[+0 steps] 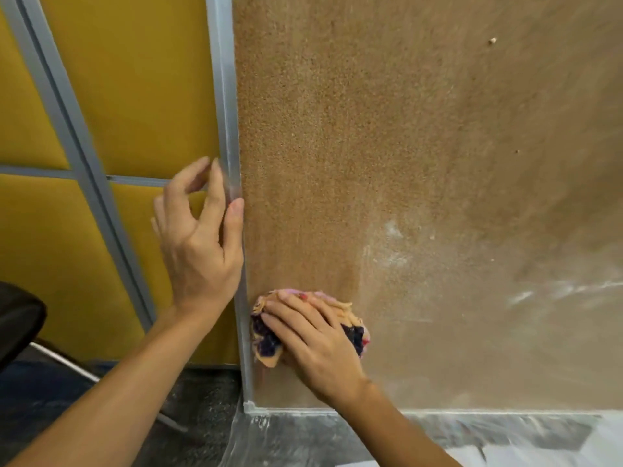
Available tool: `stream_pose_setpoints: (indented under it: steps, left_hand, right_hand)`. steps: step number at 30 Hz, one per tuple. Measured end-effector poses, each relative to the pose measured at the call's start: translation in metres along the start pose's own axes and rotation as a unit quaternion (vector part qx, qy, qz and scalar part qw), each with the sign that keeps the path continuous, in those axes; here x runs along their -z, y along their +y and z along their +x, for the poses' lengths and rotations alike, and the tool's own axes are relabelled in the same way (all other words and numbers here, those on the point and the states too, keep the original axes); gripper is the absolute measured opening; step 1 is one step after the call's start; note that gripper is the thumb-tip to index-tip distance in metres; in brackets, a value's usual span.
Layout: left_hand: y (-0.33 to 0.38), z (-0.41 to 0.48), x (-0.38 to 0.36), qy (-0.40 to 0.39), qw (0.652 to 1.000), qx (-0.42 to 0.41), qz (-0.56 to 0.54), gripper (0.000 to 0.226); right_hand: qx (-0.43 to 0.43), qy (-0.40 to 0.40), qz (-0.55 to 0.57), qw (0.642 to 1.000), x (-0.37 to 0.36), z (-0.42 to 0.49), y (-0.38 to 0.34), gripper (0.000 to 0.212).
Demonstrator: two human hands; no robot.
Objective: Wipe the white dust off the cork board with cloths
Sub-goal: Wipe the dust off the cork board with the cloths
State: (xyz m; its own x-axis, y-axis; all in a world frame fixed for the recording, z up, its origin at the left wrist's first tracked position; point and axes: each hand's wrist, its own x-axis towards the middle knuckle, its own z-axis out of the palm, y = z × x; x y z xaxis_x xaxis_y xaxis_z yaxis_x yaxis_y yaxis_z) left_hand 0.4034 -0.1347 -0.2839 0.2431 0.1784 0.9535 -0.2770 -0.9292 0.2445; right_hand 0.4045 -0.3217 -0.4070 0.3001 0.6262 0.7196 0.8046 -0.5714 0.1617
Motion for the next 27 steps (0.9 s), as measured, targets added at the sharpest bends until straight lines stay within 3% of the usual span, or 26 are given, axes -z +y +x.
stream_pose_setpoints:
  steps: [3,6,11,15,17,22,27]
  left_hand:
    - [0.012,0.008,0.005,0.016,0.994,-0.096,0.05,0.05]
    - [0.034,0.012,-0.003,0.009,0.977,-0.209,0.026,0.046]
    - [0.074,0.027,-0.032,0.046,0.989,-0.142,0.002,0.038]
    - [0.084,0.035,-0.046,0.071,0.989,-0.127,0.004,0.037]
    - [0.076,0.024,-0.051,0.054,0.988,-0.143,0.006,0.038]
    - [0.051,0.015,-0.055,0.017,0.984,-0.178,0.019,0.048]
    - [0.051,0.009,-0.058,0.025,0.984,-0.172,0.047,0.05]
  right_hand:
    - [-0.039,0.03,0.014,0.999,0.016,-0.007,-0.002,0.051]
    - [-0.108,0.13,0.055,0.984,0.049,0.012,0.005,0.036]
    - [-0.188,0.289,0.057,0.937,0.115,0.044,0.02,0.028]
    - [-0.194,0.394,0.02,0.898,0.141,0.063,0.034,0.026]
    - [-0.199,0.389,-0.029,0.899,0.131,0.075,0.047,0.03]
    - [-0.156,0.227,-0.168,0.946,0.065,0.058,0.073,0.05]
    - [-0.141,0.101,-0.188,0.967,0.033,-0.013,0.06,0.056]
